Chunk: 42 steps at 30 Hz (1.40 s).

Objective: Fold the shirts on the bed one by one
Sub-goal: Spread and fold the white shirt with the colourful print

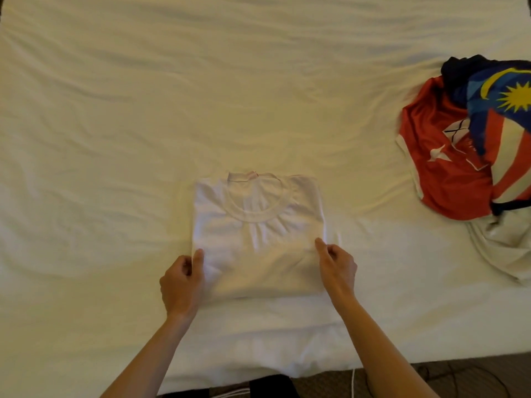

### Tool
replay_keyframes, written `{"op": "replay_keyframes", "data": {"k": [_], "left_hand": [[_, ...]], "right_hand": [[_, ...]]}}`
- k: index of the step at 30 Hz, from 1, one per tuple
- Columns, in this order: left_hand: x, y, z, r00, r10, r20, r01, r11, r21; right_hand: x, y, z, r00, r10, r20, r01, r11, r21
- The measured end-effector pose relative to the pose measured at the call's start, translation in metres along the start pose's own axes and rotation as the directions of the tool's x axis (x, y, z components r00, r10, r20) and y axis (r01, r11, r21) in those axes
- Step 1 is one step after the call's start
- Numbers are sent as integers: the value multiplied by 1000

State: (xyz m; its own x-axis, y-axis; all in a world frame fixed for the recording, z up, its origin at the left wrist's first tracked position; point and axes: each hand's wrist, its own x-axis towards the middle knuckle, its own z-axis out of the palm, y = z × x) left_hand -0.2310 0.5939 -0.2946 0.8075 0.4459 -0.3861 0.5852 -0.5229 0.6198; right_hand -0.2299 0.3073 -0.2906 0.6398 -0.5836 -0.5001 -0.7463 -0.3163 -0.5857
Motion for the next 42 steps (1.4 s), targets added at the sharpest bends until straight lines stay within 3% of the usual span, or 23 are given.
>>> {"op": "replay_keyframes", "data": {"k": [4, 9, 15, 18, 20, 22, 24, 26, 28, 29, 30, 31, 33, 34, 35, 36, 38, 39, 40, 42], "left_hand": [[-1, -1, -2, 992, 109, -67, -112, 993, -44], [-15, -13, -2, 1000, -8, 17, 8, 1000, -5], [-16, -18, -11, 998, 56, 31, -56, 998, -15], [-14, -18, -16, 995, 55, 81, -54, 998, -24], [-17, -16, -18, 998, 21, 63, -20, 999, -27], [-26, -10, -12, 996, 65, -64, -62, 997, 50], [-41, 2, 5, 970, 229, -86, -214, 965, 153], [-51, 16, 26, 918, 383, 105, -397, 894, 210], [-43, 9, 38, 813, 471, 343, -571, 763, 304], [-32, -3, 36, 766, 490, 415, -635, 673, 378], [-19, -16, 29, 756, 487, 438, -653, 607, 453], [-5, -29, 18, 791, 456, 407, -611, 597, 520], [18, -48, -1, 911, 348, 224, -409, 682, 606], [21, -49, -4, 940, 308, 145, -330, 716, 615], [19, -43, 0, 938, 323, 124, -331, 731, 597], [14, -33, 10, 905, 392, 166, -415, 722, 554], [5, -13, 34, 746, 555, 369, -666, 595, 450], [10, -5, 40, 669, 592, 449, -742, 513, 431], [24, -1, 42, 645, 589, 487, -764, 473, 440], [60, -1, 33, 749, 507, 426, -660, 507, 555]], "right_hand": [[3, 7, -9, 991, -101, -84, 102, 995, 8], [-10, 14, -4, 999, 11, -40, -10, 999, 39], [-27, 39, -19, 995, -61, 77, 65, 996, -56], [-28, 41, -24, 1000, -20, 21, 21, 999, -43], [-40, 37, -16, 995, -76, -63, 69, 991, -113], [-61, 28, 4, 936, -336, -103, 295, 911, -289], [-77, 18, 30, 807, -588, 61, 569, 746, -346], [-81, 14, 55, 669, -679, 301, 741, 583, -333], [-64, 22, 63, 586, -658, 472, 808, 430, -404], [-49, 30, 58, 590, -630, 504, 800, 377, -466], [-33, 38, 50, 644, -587, 491, 754, 375, -539], [-16, 46, 39, 731, -539, 418, 665, 427, -613], [5, 51, 18, 884, -440, 160, 414, 576, -705], [7, 47, 17, 898, -432, 84, 362, 616, -700], [4, 40, 21, 867, -486, 114, 425, 598, -679], [-2, 35, 31, 783, -575, 237, 570, 513, -641], [-9, 26, 52, 490, -681, 545, 845, 216, -489], [0, 18, 54, 414, -675, 610, 883, 136, -449], [16, 12, 52, 430, -659, 618, 875, 134, -465], [51, 4, 40, 610, -595, 523, 758, 246, -604]]}}
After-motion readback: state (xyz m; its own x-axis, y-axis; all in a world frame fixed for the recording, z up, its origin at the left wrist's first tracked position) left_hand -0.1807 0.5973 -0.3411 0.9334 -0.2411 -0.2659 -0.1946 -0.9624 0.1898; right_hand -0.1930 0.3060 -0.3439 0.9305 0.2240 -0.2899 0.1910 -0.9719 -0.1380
